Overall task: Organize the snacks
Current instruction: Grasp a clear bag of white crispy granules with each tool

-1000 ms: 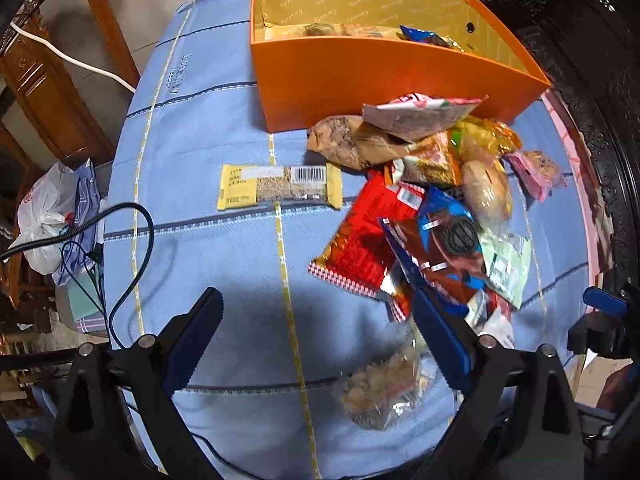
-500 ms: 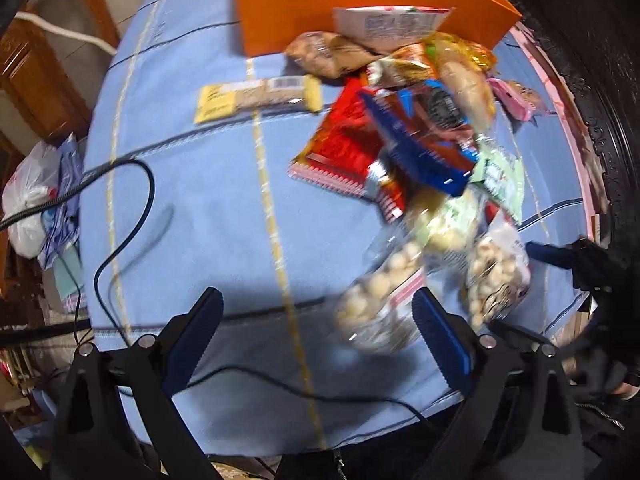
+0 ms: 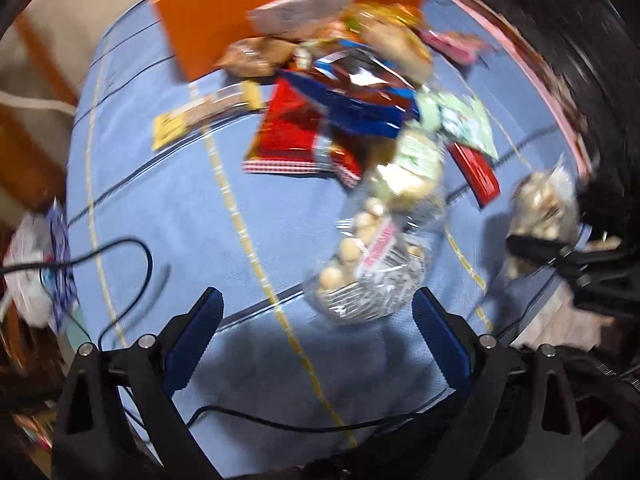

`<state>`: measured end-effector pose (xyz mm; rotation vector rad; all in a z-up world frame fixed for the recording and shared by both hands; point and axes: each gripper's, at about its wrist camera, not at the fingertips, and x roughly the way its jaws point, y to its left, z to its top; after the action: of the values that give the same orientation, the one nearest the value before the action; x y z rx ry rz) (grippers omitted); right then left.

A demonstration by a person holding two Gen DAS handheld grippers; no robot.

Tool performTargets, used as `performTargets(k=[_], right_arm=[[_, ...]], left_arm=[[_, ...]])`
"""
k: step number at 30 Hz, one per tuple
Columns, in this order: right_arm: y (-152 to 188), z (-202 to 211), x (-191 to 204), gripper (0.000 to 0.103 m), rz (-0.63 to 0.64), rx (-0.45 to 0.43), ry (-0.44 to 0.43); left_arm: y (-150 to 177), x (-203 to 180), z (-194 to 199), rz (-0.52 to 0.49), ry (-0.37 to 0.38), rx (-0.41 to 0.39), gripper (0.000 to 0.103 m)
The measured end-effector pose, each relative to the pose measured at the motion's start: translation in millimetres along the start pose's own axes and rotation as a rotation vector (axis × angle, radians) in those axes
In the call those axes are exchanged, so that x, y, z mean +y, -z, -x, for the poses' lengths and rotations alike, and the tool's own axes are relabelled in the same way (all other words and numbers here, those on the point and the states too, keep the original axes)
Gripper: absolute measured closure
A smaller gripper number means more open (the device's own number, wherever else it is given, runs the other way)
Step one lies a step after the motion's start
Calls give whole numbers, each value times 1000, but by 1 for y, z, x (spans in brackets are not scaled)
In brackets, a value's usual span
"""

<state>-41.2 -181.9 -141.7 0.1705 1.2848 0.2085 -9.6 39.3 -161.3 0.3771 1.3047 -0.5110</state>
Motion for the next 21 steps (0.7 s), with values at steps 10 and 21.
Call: performTargets(k=[10, 21], right_arm=[[2, 8, -17, 58, -6, 13, 1], [-54, 47, -23, 58, 75, -71, -131]], left_arm=[[-15, -18, -51, -14, 72, 121, 44], [-12, 5, 24, 72, 125, -32, 64]])
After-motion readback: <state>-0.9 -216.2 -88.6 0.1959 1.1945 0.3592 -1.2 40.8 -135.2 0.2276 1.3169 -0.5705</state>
